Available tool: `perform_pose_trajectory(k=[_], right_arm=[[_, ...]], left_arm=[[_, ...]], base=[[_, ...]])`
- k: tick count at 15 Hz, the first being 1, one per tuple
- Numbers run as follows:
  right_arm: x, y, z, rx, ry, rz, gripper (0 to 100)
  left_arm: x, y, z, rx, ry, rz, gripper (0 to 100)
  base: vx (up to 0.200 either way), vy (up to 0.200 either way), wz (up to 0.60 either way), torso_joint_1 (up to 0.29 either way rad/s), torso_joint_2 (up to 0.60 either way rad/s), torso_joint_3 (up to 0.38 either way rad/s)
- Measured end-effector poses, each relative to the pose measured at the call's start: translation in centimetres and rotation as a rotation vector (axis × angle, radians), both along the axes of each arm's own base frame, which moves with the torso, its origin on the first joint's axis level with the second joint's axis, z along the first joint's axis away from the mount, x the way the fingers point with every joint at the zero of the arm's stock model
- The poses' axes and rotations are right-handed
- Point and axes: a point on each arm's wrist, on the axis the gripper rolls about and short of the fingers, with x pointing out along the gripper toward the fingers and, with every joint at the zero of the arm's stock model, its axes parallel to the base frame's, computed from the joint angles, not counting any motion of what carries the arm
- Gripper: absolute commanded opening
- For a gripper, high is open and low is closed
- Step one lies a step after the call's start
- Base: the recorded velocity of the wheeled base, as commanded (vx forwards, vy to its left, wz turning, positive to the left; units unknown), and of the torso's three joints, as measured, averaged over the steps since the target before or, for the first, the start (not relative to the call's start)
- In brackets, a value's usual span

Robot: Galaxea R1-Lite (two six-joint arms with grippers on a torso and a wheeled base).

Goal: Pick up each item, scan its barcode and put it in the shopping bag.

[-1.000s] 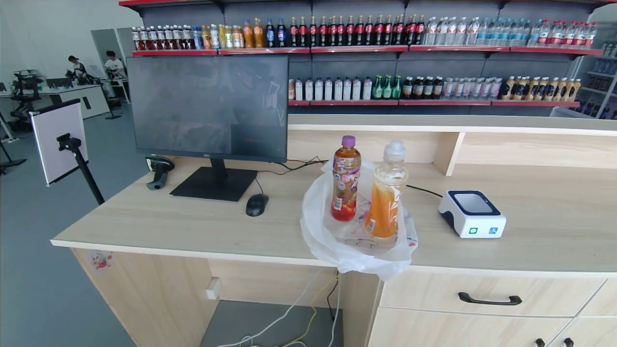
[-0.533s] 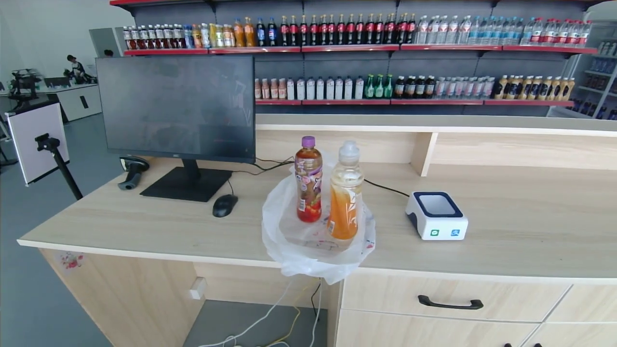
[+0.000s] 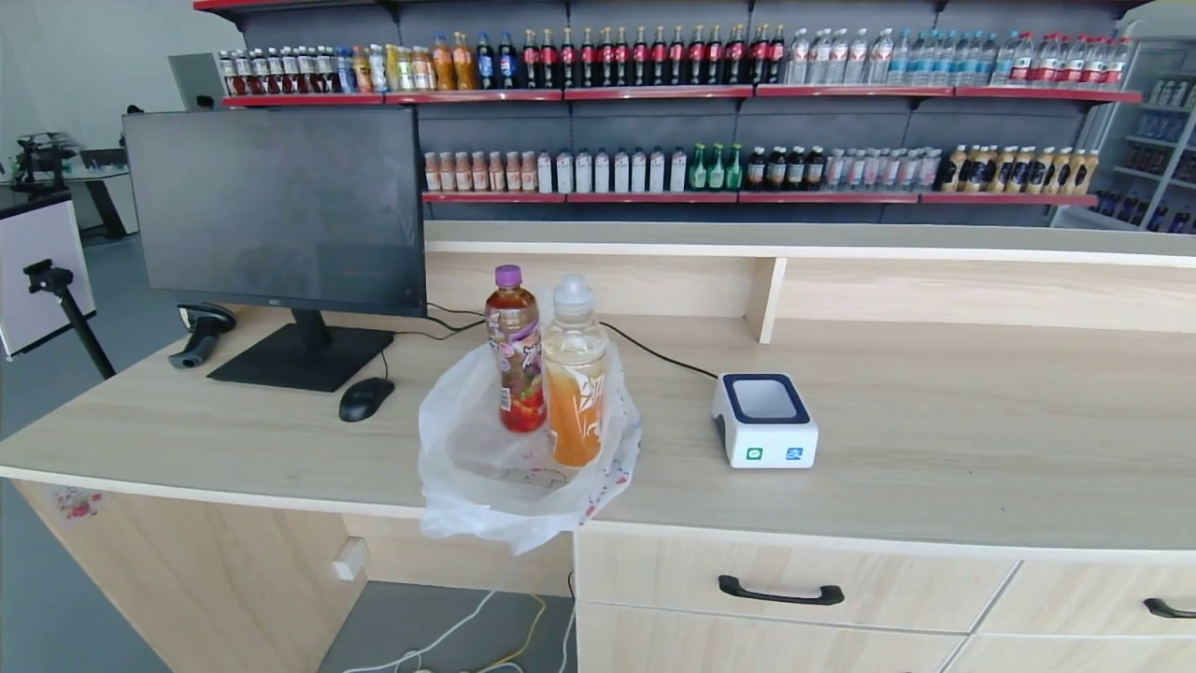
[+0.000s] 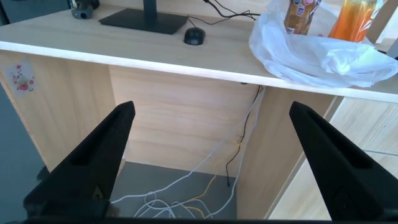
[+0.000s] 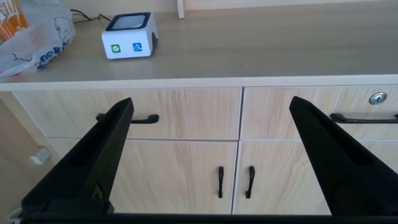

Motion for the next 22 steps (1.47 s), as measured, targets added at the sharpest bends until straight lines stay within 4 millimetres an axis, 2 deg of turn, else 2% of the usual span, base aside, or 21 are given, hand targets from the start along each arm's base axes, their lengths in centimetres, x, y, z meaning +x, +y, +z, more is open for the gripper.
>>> perform_pose_trajectory(k=[6,11,22], right_arm=[[0.0,0.0,-0.01,0.0,0.001,0.0,100],[0.0,0.0,0.0,0.0,0.0,0.001,100],[0.0,0.0,0.0,0.001,0.0,0.0,100]], left_arm=[[0.0,0.0,0.02,0.0,-0.001,0.0,100],[0.0,0.0,0.0,0.0,0.0,-0.001,100],[0.0,0.0,0.0,0.0,0.0,0.0,100]], base=[[0.0,0.0,0.0,0.0,0.0,0.0],[-0.2,0.0,0.0,0.001,0.01,0.0],[0.0,0.0,0.0,0.0,0.0,0.0]])
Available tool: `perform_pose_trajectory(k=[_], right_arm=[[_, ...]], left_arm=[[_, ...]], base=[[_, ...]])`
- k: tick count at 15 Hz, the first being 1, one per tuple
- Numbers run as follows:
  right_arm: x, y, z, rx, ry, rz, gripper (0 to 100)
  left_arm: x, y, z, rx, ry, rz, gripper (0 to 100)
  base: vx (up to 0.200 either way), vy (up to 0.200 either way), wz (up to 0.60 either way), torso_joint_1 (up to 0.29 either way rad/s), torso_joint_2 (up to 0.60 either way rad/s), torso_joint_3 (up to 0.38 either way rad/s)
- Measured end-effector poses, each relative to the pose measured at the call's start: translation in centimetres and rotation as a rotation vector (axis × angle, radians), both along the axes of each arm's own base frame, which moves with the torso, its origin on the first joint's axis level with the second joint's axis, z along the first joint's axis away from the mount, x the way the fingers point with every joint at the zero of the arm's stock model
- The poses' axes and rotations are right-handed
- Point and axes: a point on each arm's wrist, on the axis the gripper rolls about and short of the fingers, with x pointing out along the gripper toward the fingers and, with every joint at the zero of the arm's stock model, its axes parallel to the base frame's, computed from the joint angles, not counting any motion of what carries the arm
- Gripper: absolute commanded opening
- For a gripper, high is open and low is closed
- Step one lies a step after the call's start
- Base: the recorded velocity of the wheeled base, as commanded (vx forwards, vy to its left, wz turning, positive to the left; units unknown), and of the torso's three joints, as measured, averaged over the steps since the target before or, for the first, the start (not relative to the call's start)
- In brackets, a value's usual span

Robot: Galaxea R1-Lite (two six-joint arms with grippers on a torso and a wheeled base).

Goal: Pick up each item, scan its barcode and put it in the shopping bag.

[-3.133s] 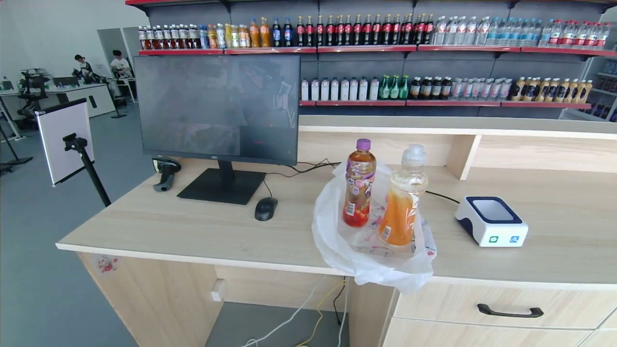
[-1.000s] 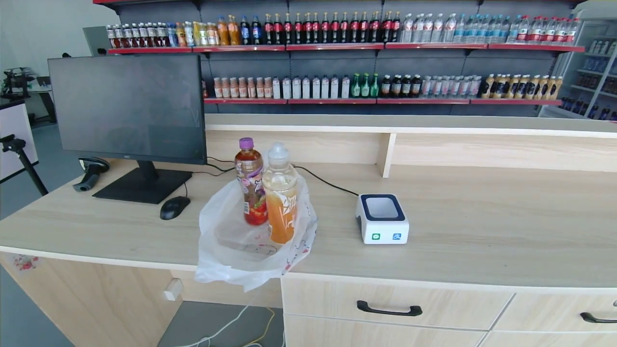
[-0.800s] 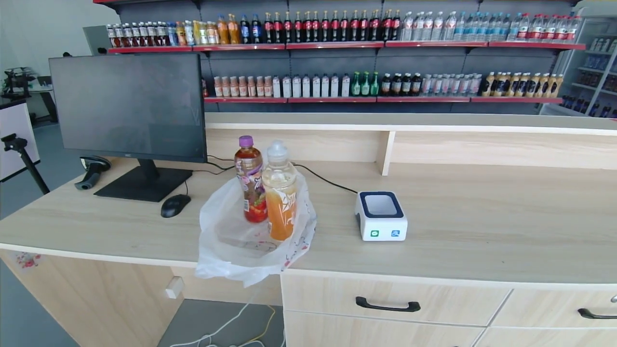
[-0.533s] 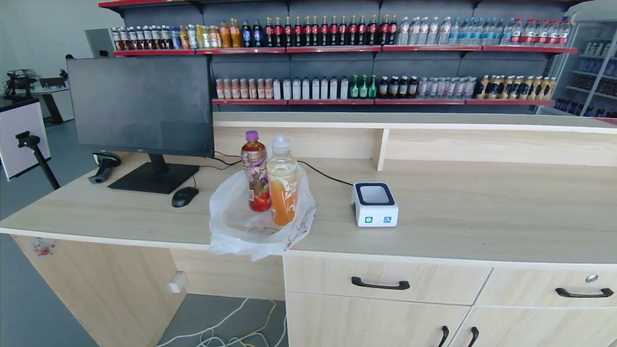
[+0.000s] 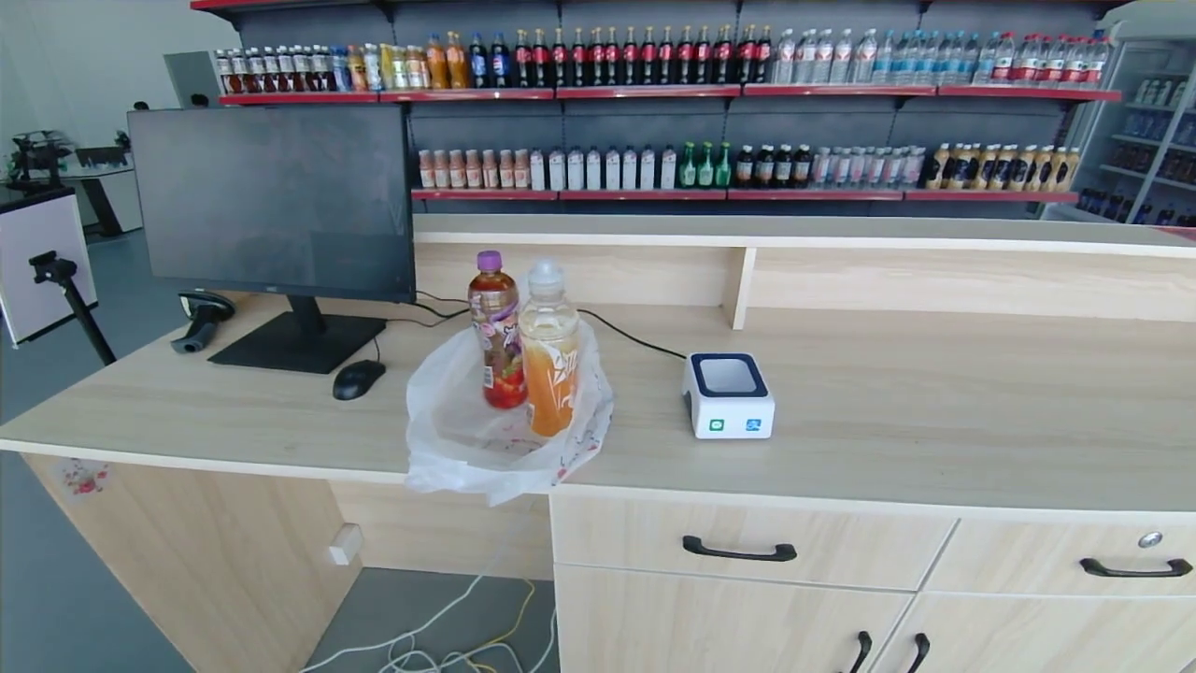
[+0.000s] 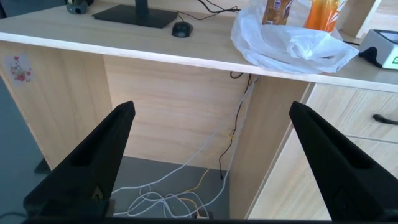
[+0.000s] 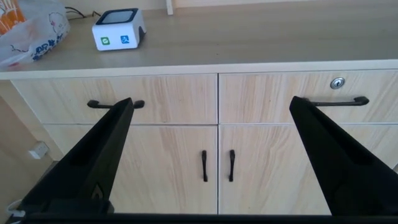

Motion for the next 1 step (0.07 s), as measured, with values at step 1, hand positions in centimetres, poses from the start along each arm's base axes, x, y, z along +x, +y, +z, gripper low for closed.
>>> perform_pose_trajectory(k=[1], right_arm=[[0.0,0.0,0.0,0.001,0.0,0.0,100]], left_arm=[[0.0,0.0,0.0,0.0,0.0,0.0,100]], base=[[0.0,0.0,0.0,0.0,0.0,0.0]])
